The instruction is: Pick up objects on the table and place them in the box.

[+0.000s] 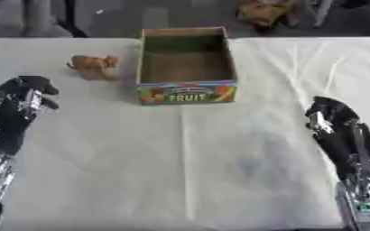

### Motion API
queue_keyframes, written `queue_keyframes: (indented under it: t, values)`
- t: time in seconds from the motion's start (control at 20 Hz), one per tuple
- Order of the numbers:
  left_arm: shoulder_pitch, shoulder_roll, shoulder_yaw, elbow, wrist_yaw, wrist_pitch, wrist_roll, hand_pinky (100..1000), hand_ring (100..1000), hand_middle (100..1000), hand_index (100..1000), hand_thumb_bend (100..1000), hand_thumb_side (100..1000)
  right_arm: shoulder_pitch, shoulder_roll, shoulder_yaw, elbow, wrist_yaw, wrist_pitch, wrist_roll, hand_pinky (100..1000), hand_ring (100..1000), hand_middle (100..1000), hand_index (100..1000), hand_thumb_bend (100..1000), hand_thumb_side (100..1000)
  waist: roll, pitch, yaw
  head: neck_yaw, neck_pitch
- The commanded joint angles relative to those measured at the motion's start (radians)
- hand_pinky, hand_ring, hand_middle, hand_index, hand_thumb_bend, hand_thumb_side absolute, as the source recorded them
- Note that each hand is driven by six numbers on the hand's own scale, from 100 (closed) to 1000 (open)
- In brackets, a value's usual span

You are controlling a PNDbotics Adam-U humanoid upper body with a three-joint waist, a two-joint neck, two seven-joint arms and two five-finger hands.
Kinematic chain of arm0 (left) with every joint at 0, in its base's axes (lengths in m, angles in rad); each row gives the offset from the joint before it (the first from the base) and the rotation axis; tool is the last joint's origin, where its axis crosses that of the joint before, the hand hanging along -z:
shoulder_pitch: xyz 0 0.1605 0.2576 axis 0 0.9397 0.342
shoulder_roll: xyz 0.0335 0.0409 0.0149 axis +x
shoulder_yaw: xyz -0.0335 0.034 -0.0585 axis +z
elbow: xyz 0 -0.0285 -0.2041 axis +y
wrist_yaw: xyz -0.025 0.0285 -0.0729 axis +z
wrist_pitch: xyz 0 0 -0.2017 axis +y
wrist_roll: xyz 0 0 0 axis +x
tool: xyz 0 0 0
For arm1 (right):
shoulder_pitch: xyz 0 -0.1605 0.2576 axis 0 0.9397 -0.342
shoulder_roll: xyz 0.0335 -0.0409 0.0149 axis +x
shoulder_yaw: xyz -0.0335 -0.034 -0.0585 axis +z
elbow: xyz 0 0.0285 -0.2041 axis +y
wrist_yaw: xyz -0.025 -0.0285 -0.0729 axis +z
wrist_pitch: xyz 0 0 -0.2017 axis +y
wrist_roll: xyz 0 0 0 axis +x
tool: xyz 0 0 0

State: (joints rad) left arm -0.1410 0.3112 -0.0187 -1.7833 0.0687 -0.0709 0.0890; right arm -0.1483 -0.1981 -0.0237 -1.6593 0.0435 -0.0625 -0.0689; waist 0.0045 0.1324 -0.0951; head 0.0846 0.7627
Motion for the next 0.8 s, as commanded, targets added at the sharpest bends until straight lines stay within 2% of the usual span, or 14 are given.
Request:
queue_keyframes:
  t: [0.05,0.45,0.8]
  values:
    - [-0.011,0.036,0.019,-0.012,-0.016,-0.008,0.007,494,626,532,640,100,397,-0.004,-0.015,-0.007,-0.015,0.008,0.0,-0.002,627,698,578,778,100,497,0.0,-0.01,0.0,-0.002,-0.007]
    - [-0.015,0.061,0.035,-0.007,-0.05,-0.023,0.005,502,637,543,649,100,342,-0.002,-0.015,-0.008,-0.016,0.008,0.0,-0.003,627,699,579,778,100,498,0.002,-0.01,-0.001,-0.005,-0.006]
    - [-0.039,0.111,0.051,0.003,-0.128,-0.043,-0.019,525,666,569,667,108,183,0.0,-0.016,-0.009,-0.016,0.007,0.001,-0.004,626,699,580,778,100,500,0.004,-0.011,-0.003,-0.008,-0.005]
